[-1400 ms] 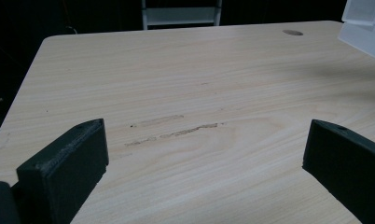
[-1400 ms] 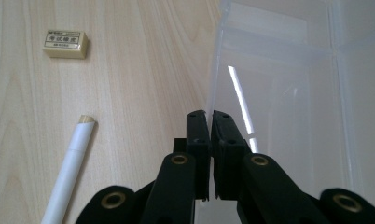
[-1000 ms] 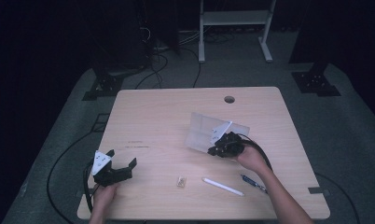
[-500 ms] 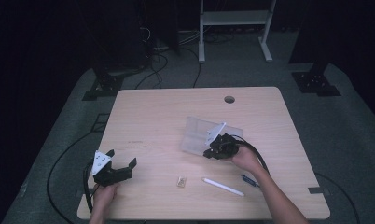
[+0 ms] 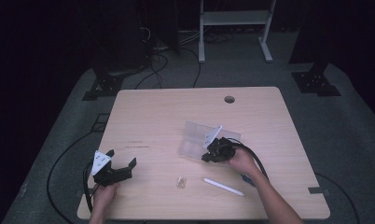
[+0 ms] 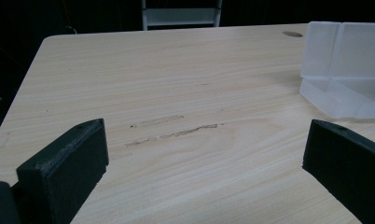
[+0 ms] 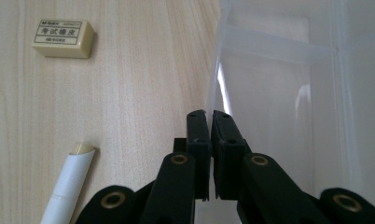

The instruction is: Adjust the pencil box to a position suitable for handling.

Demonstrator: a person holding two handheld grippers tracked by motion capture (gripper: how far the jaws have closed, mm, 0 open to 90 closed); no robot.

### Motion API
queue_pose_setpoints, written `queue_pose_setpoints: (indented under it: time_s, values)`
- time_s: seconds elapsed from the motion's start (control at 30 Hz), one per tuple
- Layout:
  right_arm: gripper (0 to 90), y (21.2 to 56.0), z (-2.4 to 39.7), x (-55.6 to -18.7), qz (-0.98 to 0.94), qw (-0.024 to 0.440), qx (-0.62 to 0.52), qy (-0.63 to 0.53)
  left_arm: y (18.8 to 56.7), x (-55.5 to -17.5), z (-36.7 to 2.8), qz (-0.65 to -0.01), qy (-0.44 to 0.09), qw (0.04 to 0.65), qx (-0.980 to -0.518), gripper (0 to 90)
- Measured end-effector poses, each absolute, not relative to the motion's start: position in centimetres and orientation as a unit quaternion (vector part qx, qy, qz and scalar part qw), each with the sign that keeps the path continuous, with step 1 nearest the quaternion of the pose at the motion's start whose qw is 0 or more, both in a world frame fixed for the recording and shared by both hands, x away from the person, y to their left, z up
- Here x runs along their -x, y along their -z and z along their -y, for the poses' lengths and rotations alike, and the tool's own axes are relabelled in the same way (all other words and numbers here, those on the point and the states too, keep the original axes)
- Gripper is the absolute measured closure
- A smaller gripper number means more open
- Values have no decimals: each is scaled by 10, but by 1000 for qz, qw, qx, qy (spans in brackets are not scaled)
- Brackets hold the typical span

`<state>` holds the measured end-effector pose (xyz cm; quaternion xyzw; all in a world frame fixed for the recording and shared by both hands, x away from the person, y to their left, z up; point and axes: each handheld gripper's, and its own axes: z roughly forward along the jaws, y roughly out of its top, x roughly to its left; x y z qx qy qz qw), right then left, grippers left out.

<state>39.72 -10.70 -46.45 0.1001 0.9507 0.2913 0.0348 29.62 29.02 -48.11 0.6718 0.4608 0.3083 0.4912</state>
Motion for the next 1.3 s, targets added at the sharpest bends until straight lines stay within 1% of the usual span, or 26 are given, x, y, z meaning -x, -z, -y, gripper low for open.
queue_pose_setpoints:
  time_s: [0.37,0.7,0.93,1.13,1.3]
  values:
    - [861,469,108,-398,-951,29,-105,-291,481,-296,-290,-461,-309,491,-672,0]
    - [846,474,108,-399,-950,14,-115,-290,481,-296,-290,-462,-307,491,-672,0]
    - [764,472,112,-399,-947,10,-127,-295,481,-296,-290,-461,-308,491,-672,0]
    - [654,466,119,-399,-938,17,-145,-314,481,-296,-290,-462,-307,491,-672,0]
    - [622,459,127,-396,-932,22,-153,-328,481,-296,-290,-462,-307,491,-672,0]
